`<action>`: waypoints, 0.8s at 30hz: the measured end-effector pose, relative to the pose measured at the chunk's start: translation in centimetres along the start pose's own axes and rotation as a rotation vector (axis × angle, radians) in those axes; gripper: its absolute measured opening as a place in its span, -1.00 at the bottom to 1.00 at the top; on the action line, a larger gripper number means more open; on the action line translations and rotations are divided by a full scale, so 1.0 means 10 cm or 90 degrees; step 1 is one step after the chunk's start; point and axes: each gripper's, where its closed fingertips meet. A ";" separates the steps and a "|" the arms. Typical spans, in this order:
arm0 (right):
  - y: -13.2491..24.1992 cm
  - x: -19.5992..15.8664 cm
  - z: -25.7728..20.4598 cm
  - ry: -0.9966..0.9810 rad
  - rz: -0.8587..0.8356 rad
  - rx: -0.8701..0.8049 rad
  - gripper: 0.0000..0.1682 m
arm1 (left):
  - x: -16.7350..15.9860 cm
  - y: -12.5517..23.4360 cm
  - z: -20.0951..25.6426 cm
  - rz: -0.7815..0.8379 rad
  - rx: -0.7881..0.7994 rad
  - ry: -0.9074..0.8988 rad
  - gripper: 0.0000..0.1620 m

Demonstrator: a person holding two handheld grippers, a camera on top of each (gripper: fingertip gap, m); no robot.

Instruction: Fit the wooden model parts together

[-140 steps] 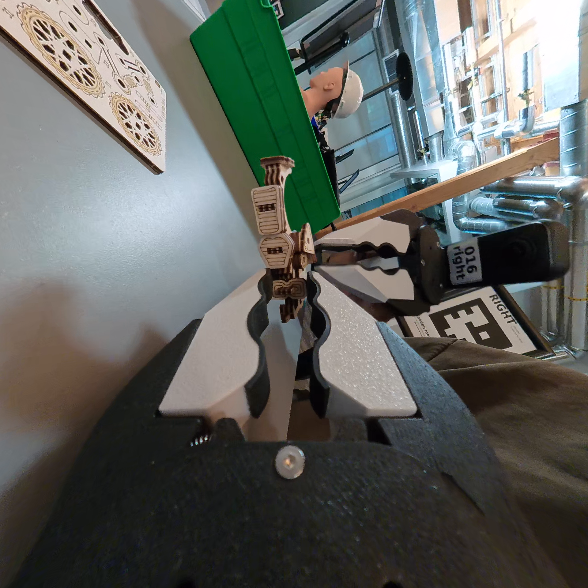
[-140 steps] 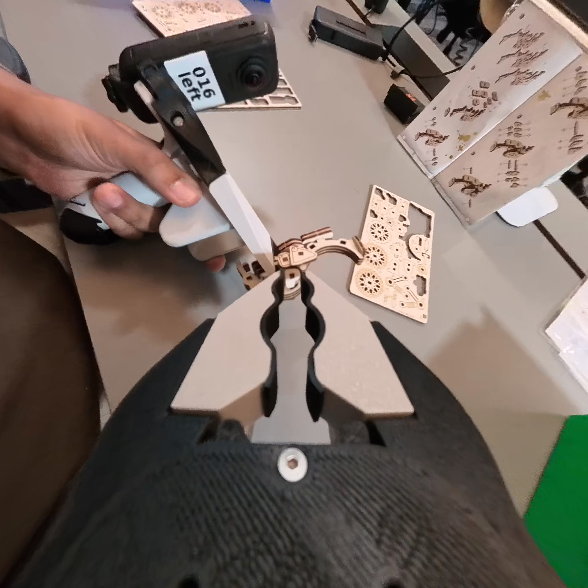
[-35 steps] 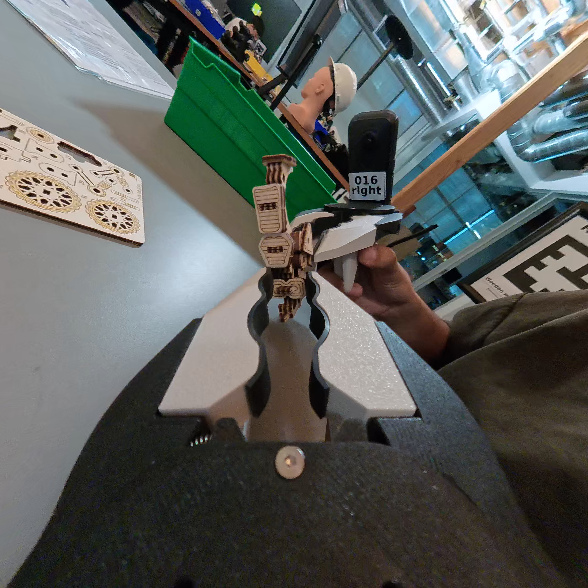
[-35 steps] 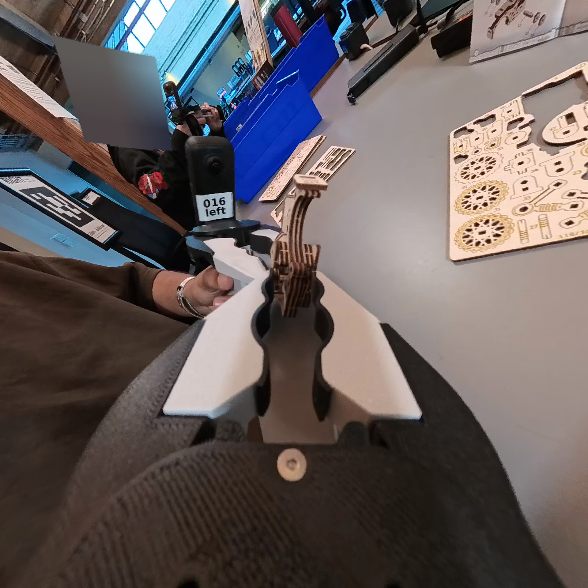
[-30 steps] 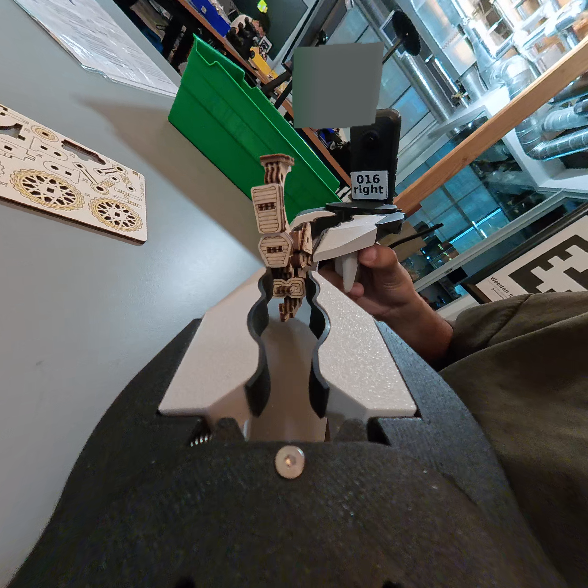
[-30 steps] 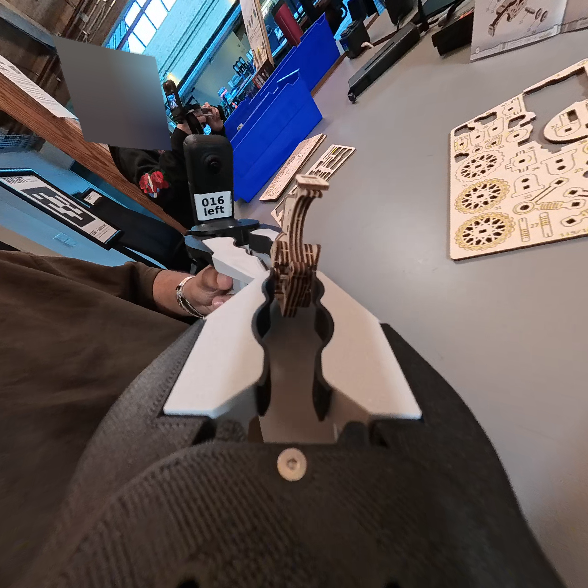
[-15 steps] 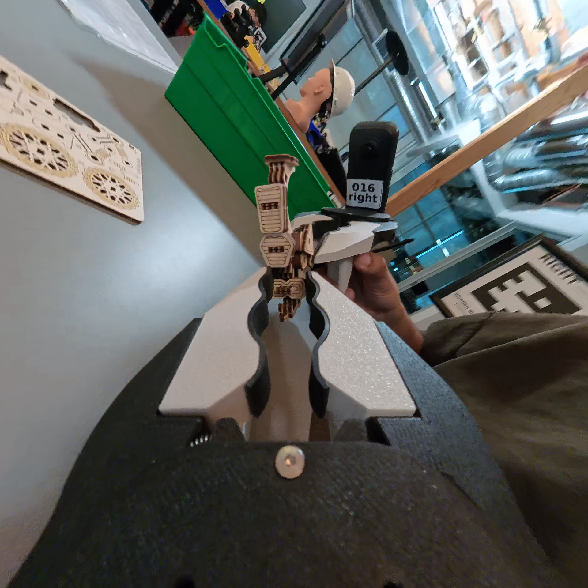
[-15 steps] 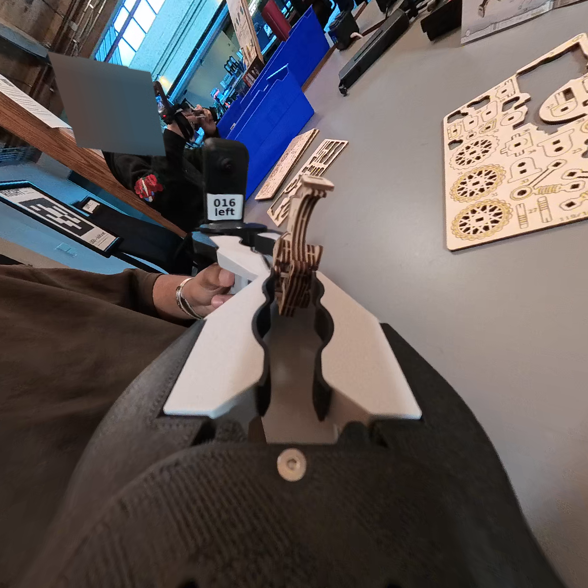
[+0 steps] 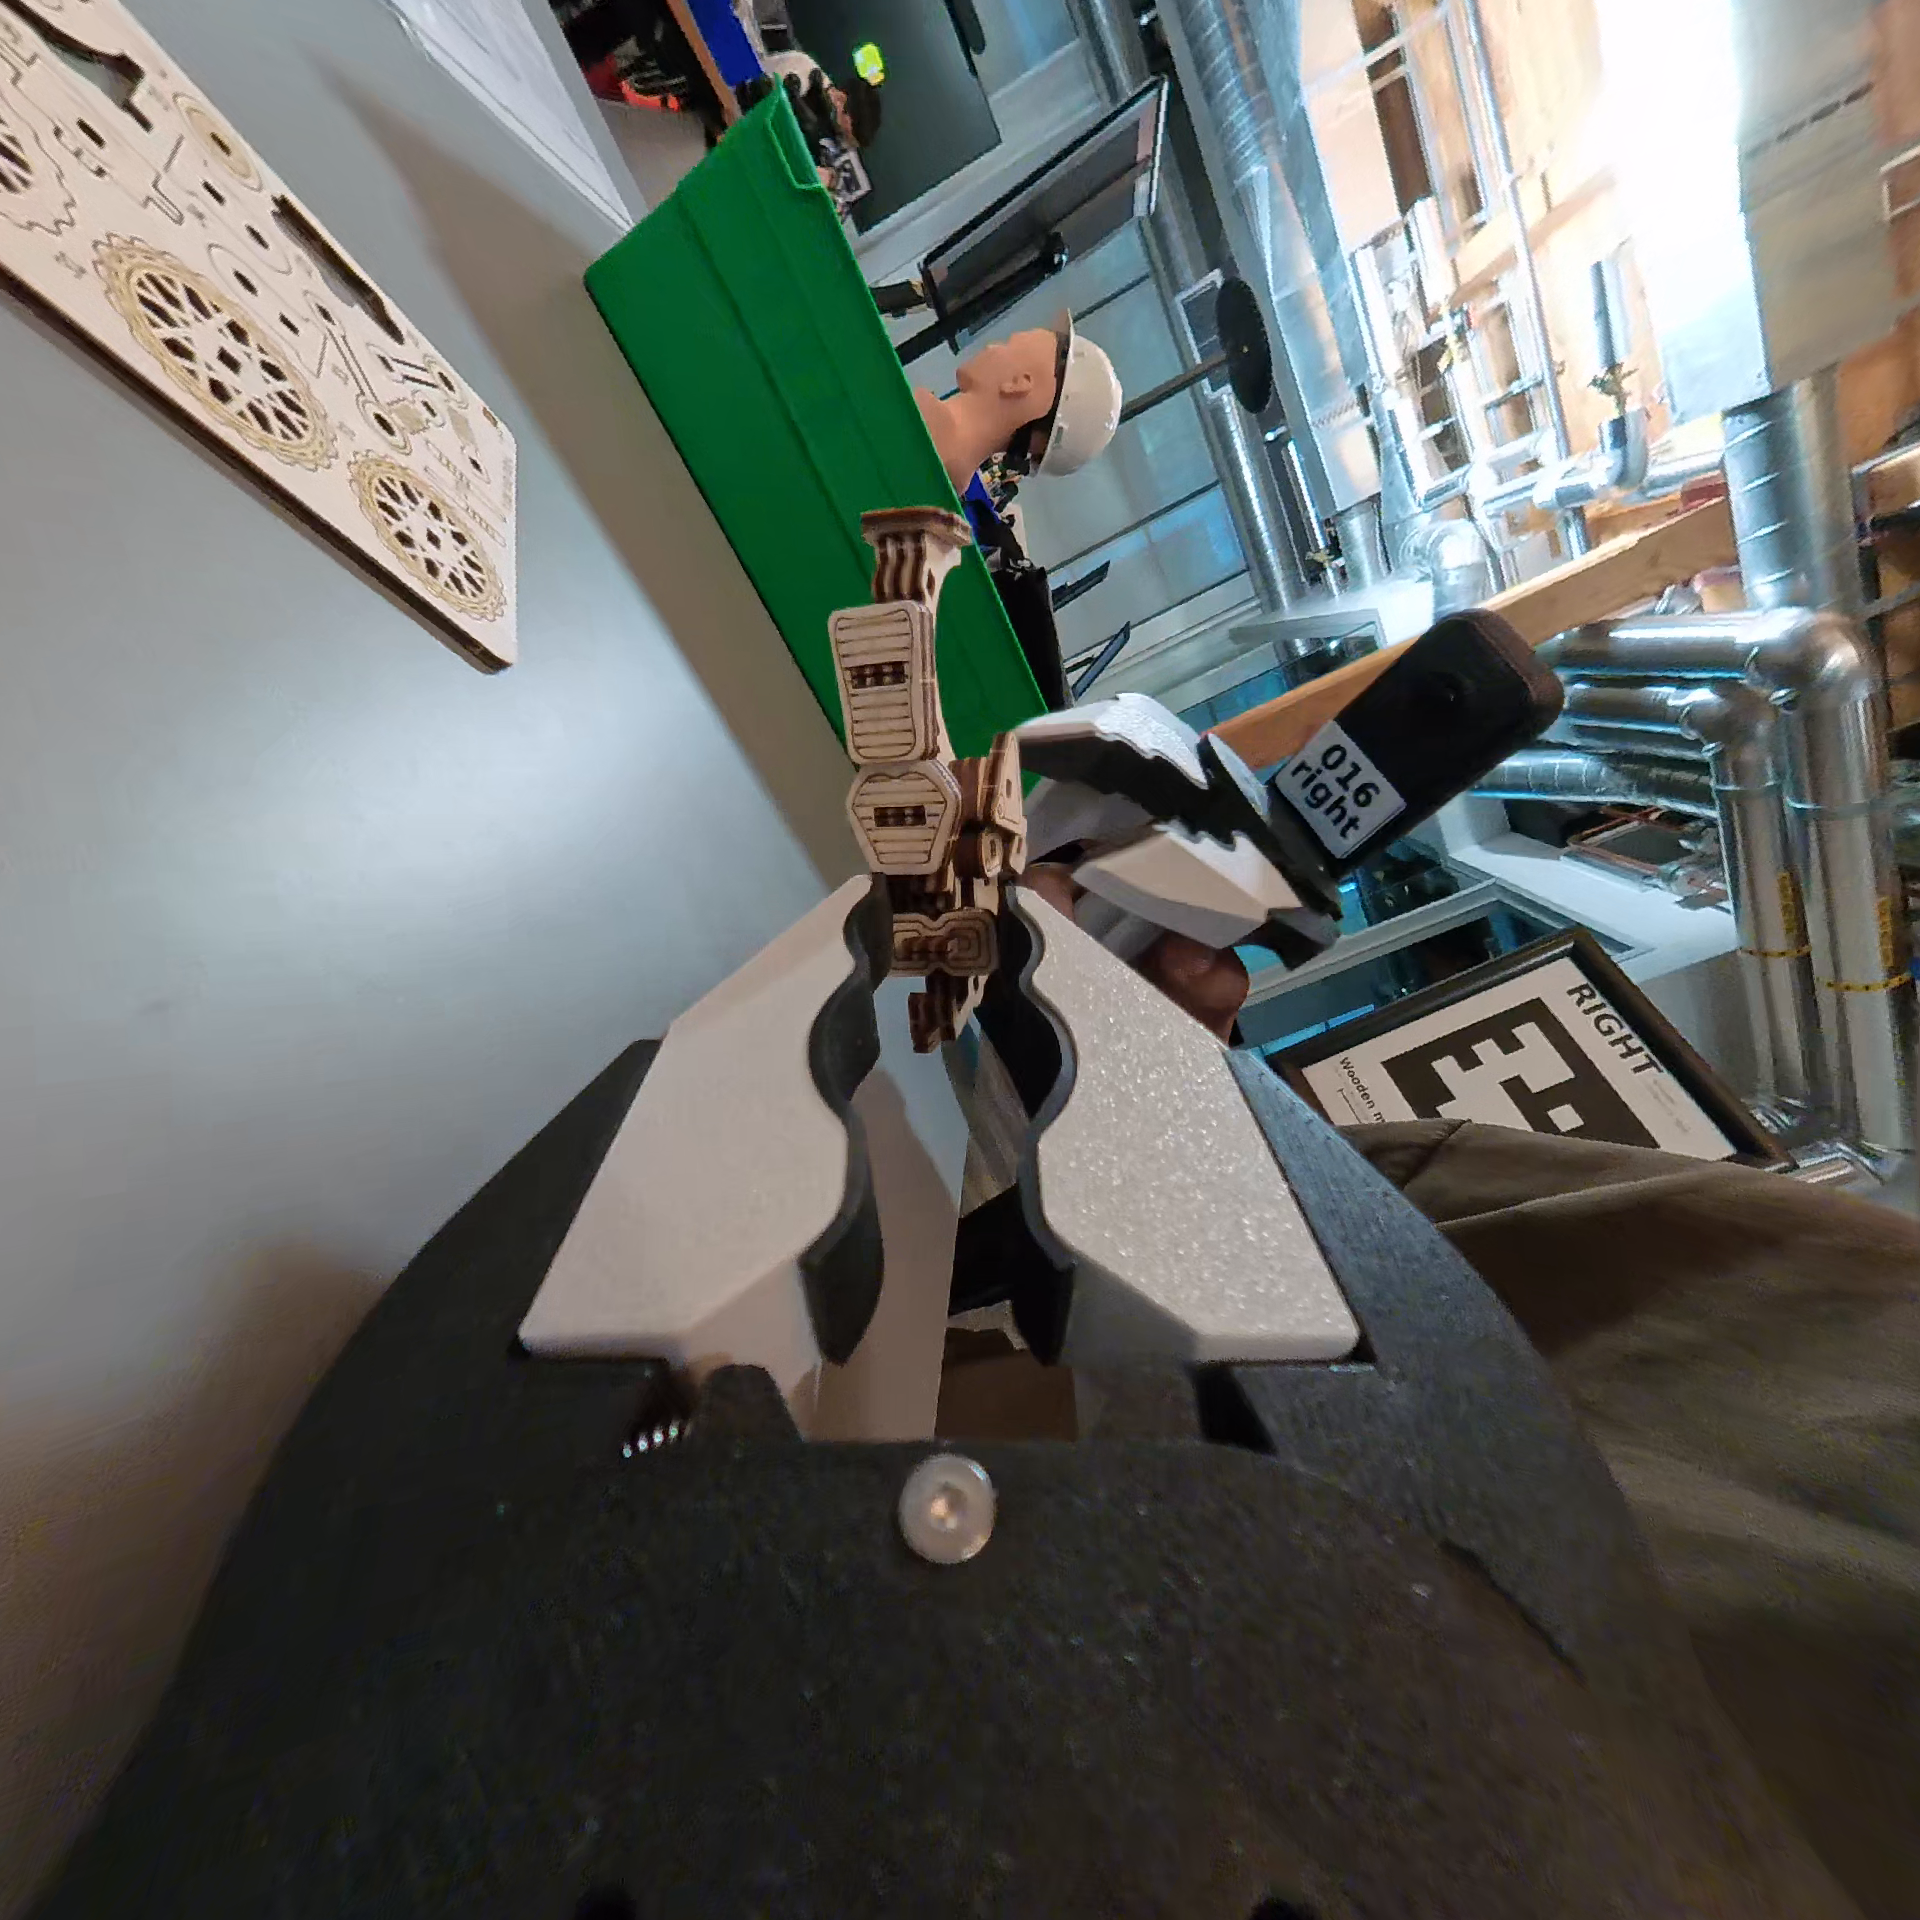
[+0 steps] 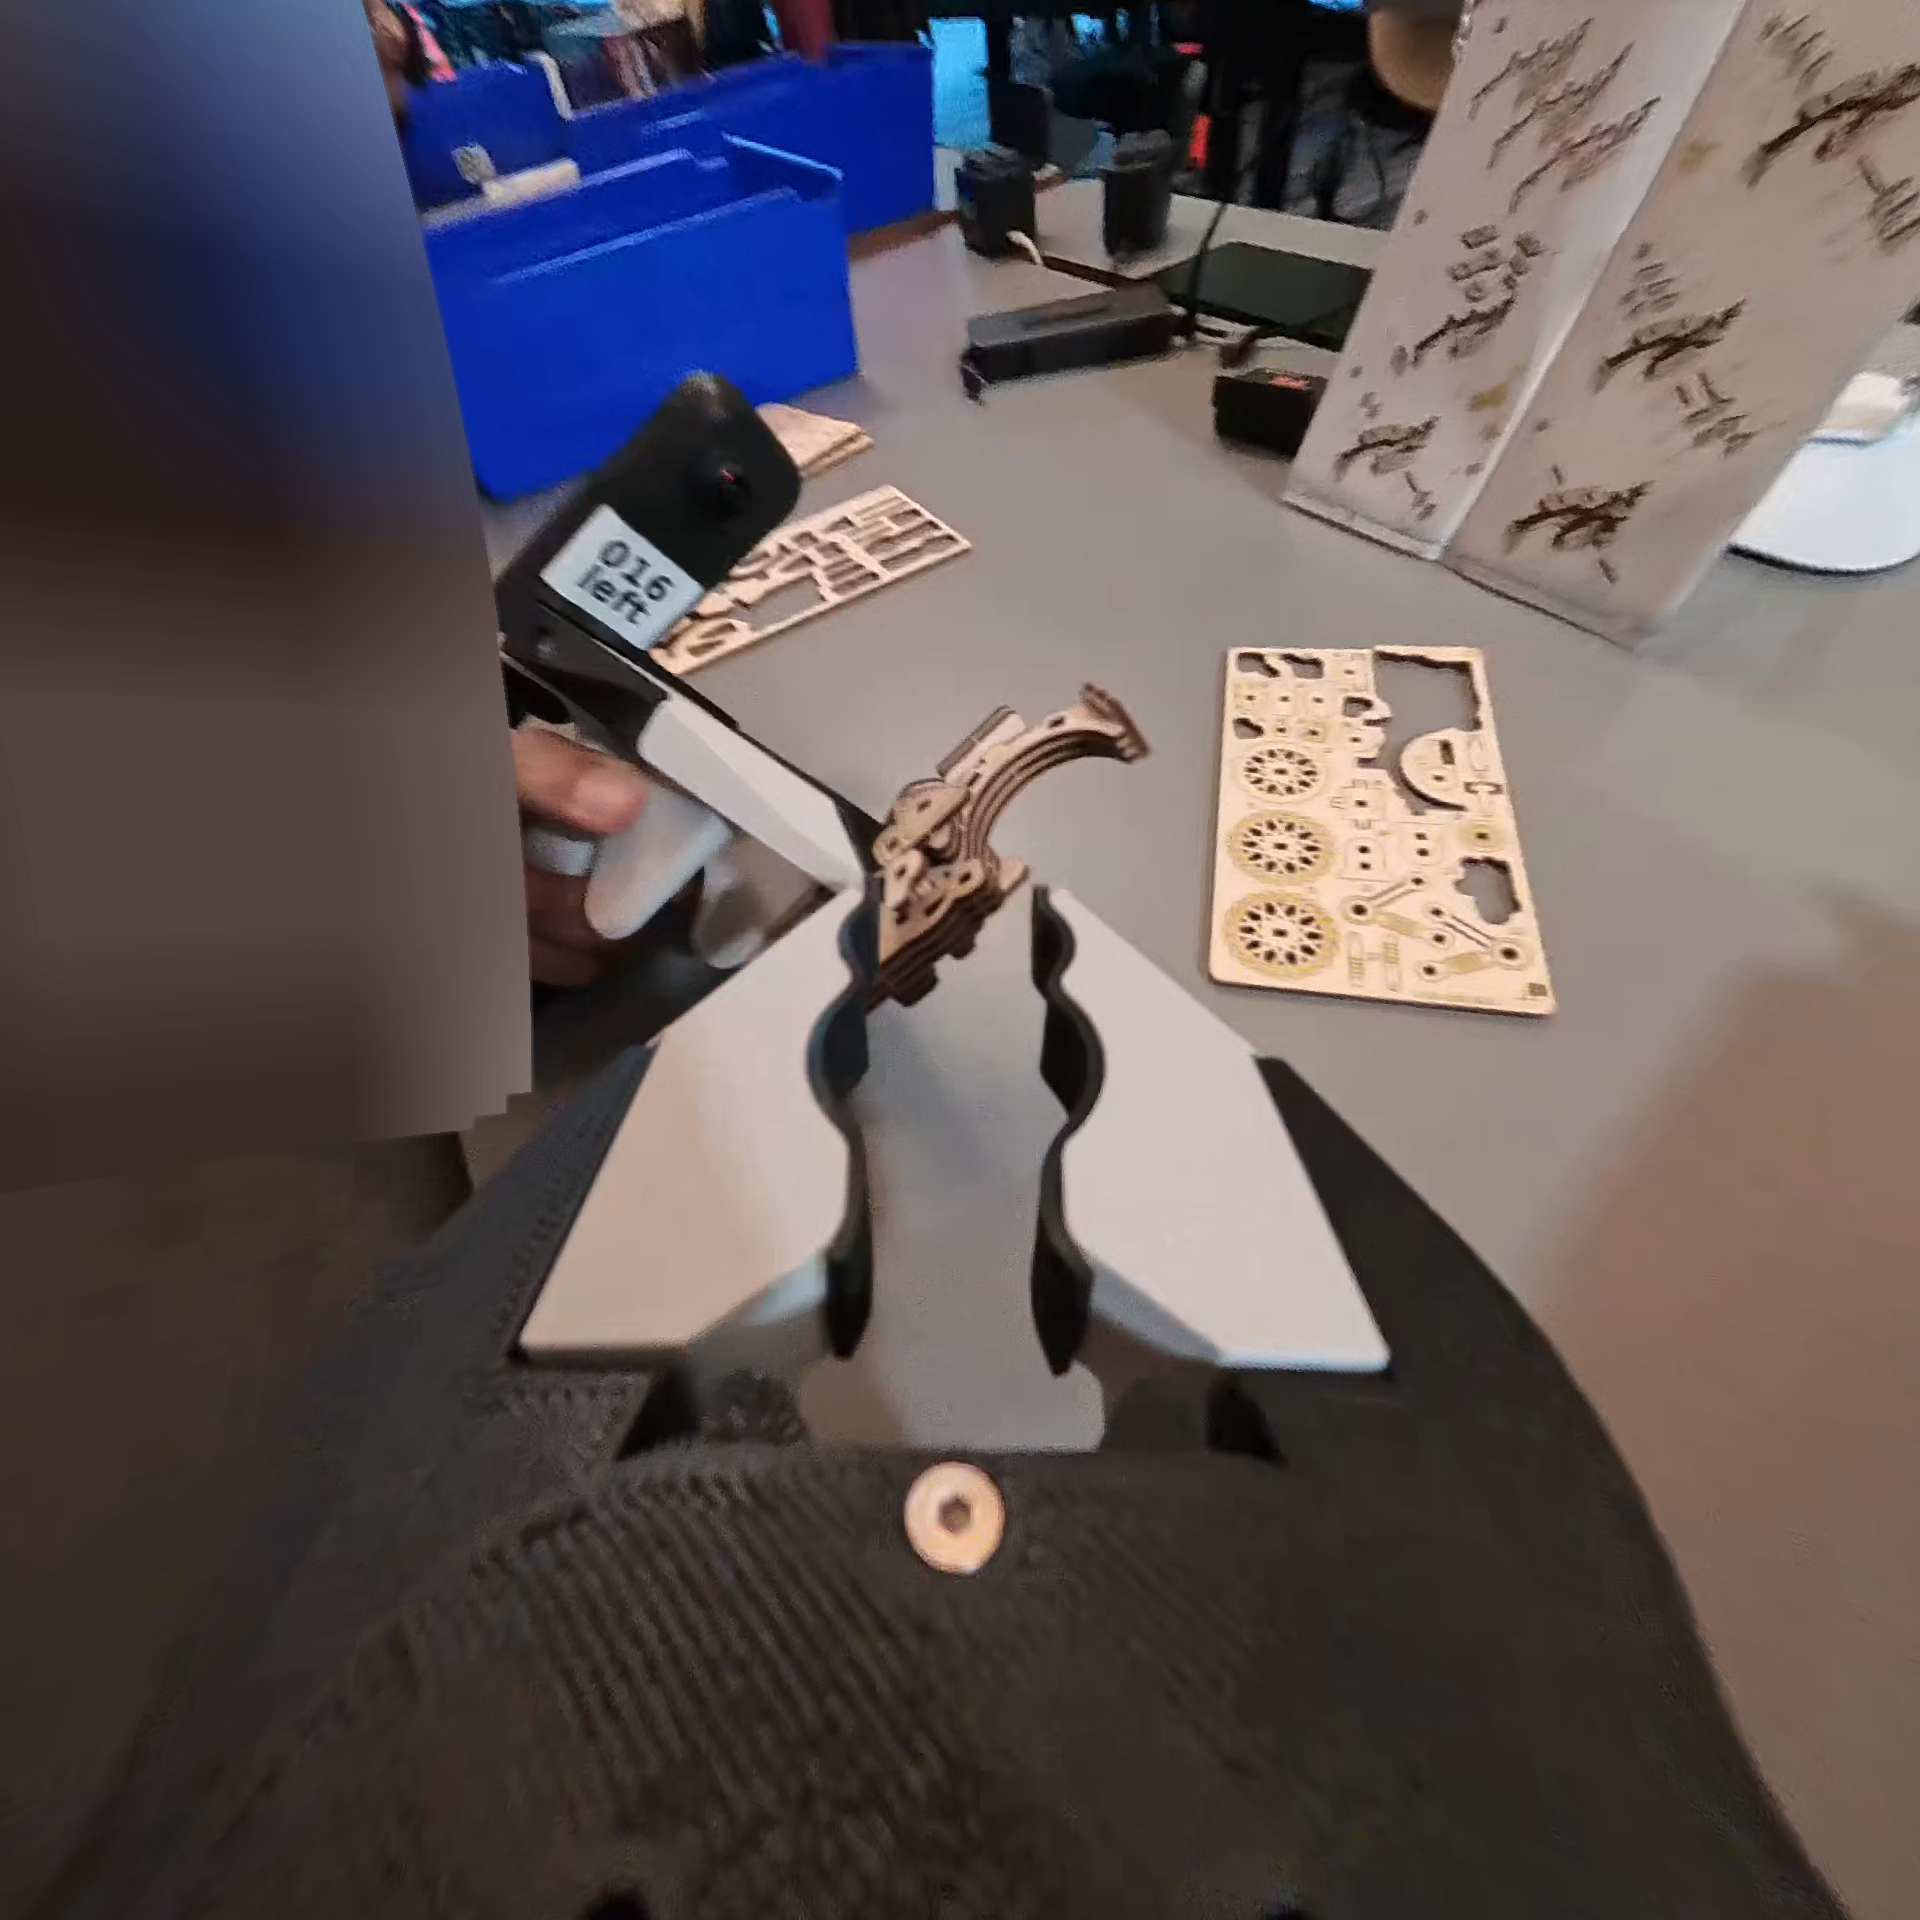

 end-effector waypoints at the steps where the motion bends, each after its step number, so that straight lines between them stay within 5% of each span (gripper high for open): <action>1: -0.02 -0.02 0.01 -0.007 -0.005 -0.007 -0.63 | 0.00 -0.01 0.02 -0.001 -0.003 -0.006 -0.79; 9: -0.04 -0.04 -0.03 -0.204 0.031 0.145 -0.54 | 0.02 0.00 0.11 0.013 -0.018 -0.036 -0.80; 24: -0.05 -0.03 -0.07 -0.253 0.041 0.197 -0.66 | -0.03 -0.04 0.15 -0.008 -0.013 -0.065 -0.79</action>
Point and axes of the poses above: each gripper's, where its closed fingertips meet, y back along the fingers, x out of its top, z = x × y across the jaws, and after that the axes turned 10 degrees about -z, right-handed
